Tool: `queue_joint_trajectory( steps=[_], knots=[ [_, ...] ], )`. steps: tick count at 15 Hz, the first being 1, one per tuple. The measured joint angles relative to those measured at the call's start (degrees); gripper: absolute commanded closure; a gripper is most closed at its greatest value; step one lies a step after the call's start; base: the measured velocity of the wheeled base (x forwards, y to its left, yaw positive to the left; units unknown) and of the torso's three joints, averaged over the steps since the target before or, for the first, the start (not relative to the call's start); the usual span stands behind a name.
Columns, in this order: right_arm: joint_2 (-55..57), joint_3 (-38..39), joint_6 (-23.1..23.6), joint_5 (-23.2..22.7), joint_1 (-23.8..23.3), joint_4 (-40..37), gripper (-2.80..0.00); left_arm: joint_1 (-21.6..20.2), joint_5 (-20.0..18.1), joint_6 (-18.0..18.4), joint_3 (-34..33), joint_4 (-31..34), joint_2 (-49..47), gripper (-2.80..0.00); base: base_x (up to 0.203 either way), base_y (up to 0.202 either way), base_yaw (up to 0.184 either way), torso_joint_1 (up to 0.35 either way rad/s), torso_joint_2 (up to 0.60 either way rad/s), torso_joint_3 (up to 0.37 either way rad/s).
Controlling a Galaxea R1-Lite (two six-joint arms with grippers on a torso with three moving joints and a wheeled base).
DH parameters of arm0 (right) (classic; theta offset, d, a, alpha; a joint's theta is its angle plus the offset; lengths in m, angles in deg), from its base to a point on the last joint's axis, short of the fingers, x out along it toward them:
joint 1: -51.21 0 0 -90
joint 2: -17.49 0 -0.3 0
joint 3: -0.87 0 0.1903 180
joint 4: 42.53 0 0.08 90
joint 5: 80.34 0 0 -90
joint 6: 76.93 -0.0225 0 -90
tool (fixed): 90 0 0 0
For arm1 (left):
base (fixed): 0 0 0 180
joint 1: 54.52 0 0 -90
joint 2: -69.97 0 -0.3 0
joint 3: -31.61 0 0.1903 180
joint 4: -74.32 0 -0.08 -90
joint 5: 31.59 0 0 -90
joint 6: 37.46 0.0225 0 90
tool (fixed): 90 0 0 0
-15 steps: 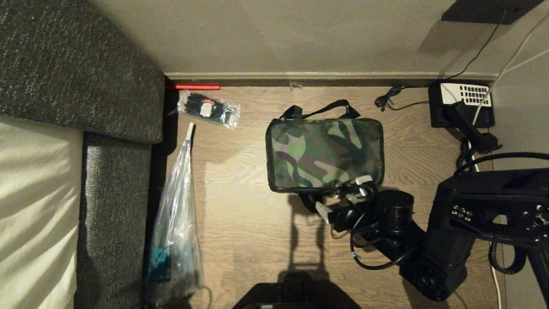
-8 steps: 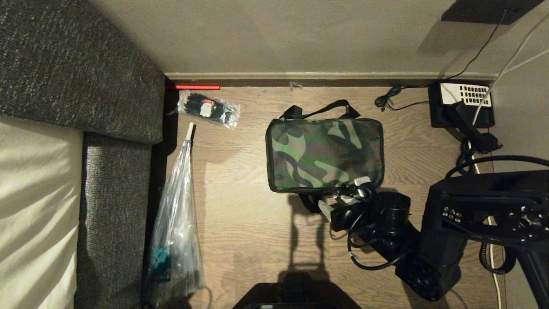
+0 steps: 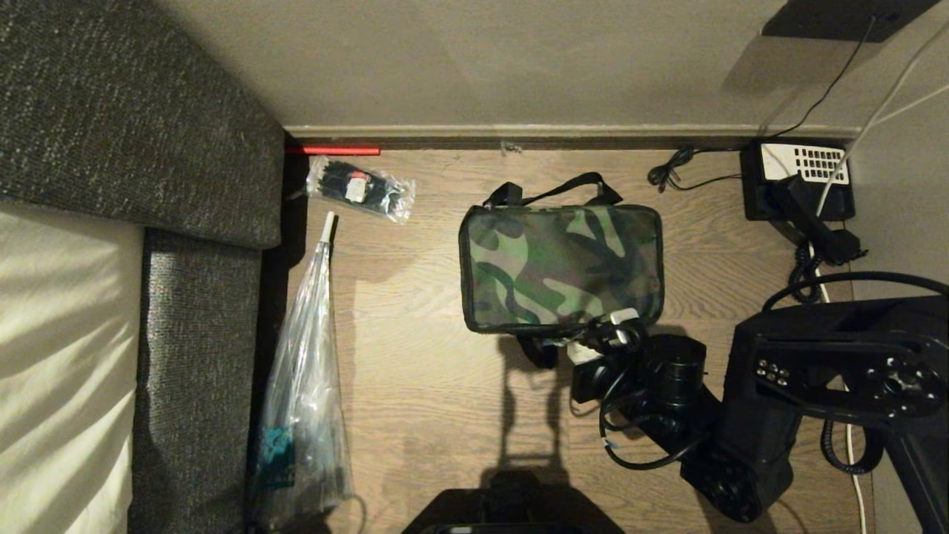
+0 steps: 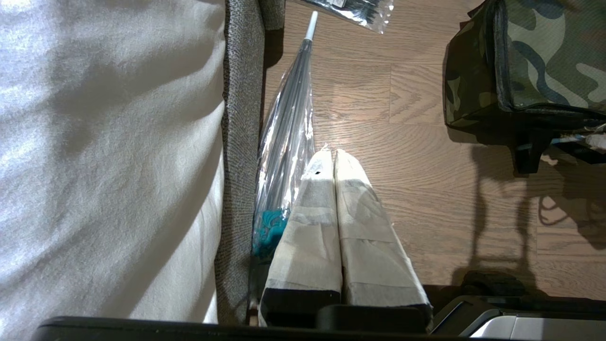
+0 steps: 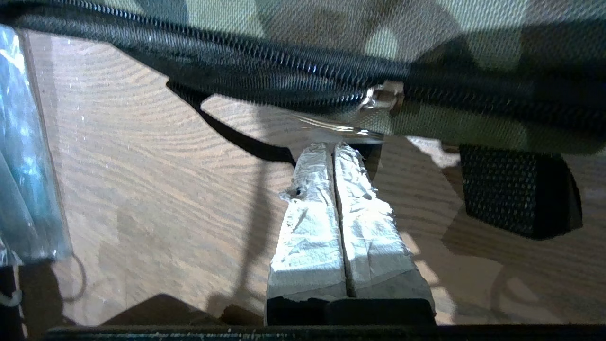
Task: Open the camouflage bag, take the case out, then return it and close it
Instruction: Open the top of the storage box
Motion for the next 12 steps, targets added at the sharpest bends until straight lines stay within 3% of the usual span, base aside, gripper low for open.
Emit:
queue_joint_trajectory(
  steps=[7,8,9,12],
  knots=[
    [-2.3,2.9,1.3,-0.1,0.0,0.0,0.0,0.0,0.0,0.0,0.0,0.0,0.0,0.0,0.0,0.0,0.0,0.0,0.0,0.0],
    [-2.7,2.6,2.2,0.0,-0.1,0.0,-0.42,0.0,0.0,0.0,0.0,0.0,0.0,0.0,0.0,0.0,0.0,0.0,0.0,0.0],
    [-3.0,2.3,3.6,0.0,-0.2,0.0,-2.8,0.0,0.0,0.0,0.0,0.0,0.0,0.0,0.0,0.0,0.0,0.0,0.0,0.0],
    [-3.4,2.2,5.8,0.1,-0.5,0.0,-2.8,0.0,0.0,0.0,0.0,0.0,0.0,0.0,0.0,0.0,0.0,0.0,0.0,0.0]
  ],
)
